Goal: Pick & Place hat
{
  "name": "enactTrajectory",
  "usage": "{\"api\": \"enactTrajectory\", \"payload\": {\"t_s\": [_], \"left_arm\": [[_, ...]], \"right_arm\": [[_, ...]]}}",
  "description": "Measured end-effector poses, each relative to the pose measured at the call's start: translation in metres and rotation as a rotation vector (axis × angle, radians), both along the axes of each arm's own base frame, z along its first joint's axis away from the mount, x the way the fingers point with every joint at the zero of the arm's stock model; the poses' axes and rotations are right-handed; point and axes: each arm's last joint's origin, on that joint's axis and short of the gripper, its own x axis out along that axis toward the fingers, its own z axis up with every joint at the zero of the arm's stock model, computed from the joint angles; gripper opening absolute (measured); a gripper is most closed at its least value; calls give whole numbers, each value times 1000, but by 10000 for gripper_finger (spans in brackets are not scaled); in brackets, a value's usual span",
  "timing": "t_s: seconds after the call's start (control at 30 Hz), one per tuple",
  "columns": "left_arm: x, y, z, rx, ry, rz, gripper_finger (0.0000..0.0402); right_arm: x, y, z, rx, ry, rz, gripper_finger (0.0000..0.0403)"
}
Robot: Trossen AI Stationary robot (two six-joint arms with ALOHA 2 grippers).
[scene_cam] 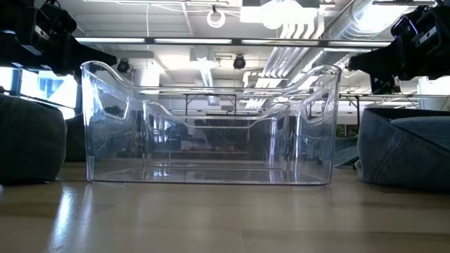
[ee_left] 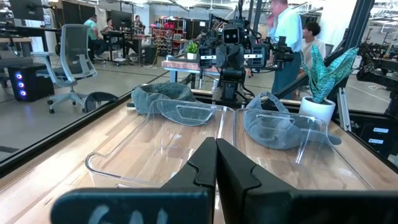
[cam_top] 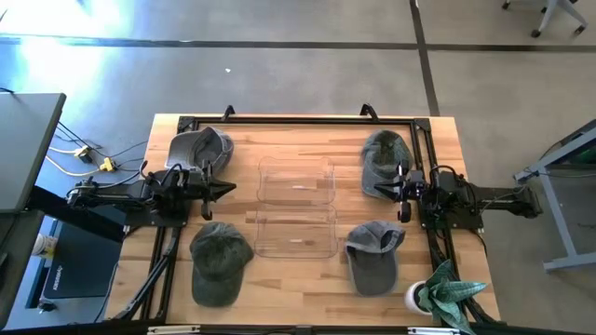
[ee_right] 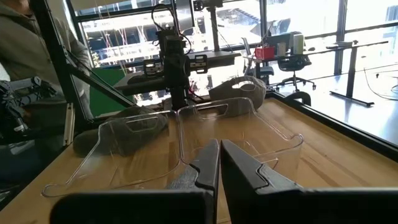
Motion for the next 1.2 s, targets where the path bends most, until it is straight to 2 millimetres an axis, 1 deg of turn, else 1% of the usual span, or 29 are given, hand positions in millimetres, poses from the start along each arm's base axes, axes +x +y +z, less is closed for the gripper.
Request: {"api": "enactTrajectory", "payload": {"t_s": [0.27,0.37,0.47,0.57,0.6,0.67,0.77,0.9,1.0,1.1,1.2], "left_arm": [[0,0,0,-4,-1,0,1],[0,0,2,-23,-29,-1,1],[-1,0,7,-143,-96,-6,1],[-3,2,18,-378,-223,26,1],[-4,3,21,-430,-246,43,1],[-5,4,33,-463,-294,81,1],[-7,7,58,-454,-397,150,1],[2,9,87,-395,-366,285,1],[15,11,108,-319,-273,378,1],[29,12,129,-218,-100,466,1],[41,14,150,-169,88,580,1]], "right_arm": [[0,0,0,0,0,0,12],[0,0,0,0,0,0,12],[0,0,0,0,0,0,12],[0,0,0,0,0,0,12],[0,0,0,0,0,0,12],[0,0,0,0,0,0,12],[0,0,0,0,0,0,12],[0,0,0,0,0,0,12],[0,0,0,0,0,0,12],[0,0,0,0,0,0,12],[0,0,0,0,0,0,12]]}}
